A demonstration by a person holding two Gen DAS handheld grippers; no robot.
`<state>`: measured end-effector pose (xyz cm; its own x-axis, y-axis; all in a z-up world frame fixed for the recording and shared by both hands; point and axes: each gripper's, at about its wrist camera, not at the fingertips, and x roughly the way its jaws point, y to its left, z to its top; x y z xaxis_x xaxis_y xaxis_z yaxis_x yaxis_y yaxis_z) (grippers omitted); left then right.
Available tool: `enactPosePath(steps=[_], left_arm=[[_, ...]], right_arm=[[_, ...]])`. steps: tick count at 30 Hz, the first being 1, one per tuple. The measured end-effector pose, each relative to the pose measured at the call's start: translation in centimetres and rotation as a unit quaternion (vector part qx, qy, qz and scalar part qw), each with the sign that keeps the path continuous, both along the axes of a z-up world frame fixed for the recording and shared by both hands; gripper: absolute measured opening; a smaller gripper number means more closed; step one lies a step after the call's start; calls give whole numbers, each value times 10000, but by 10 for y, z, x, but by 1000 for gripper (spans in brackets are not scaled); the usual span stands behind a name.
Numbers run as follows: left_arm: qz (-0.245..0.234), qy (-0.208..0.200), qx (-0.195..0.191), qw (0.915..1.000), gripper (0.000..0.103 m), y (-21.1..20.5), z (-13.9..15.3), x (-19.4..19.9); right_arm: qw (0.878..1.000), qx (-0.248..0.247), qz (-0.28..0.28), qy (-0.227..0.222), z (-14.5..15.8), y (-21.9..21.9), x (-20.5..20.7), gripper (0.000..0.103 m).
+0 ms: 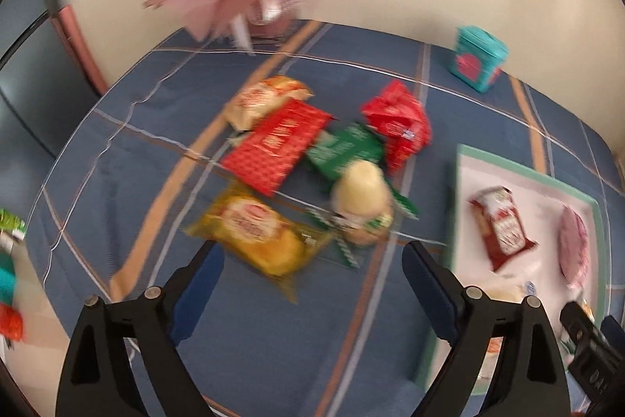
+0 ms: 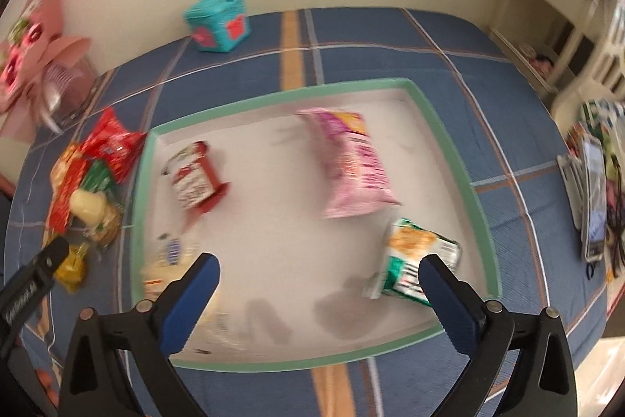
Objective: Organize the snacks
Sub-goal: 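Move both tools back toward the remaining snacks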
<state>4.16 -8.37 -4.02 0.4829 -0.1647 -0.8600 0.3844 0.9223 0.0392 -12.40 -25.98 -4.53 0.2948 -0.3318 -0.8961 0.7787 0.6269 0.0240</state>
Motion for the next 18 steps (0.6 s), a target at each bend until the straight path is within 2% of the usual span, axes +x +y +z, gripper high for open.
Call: enactPosePath(steps=[1,10,18], left_arm=[[88,-6,-14,10000,103,6,0,5],[637,-292,41,9975,103,51,0,35],[1071,-147,-166,9940,103,89,-5,61]], right_arm=[[10000,-12,54,-17,1,4,4,103],[9972,-50,652,-376,7,54,50,103],[9923,122,1080,-591,6,93,84,103]])
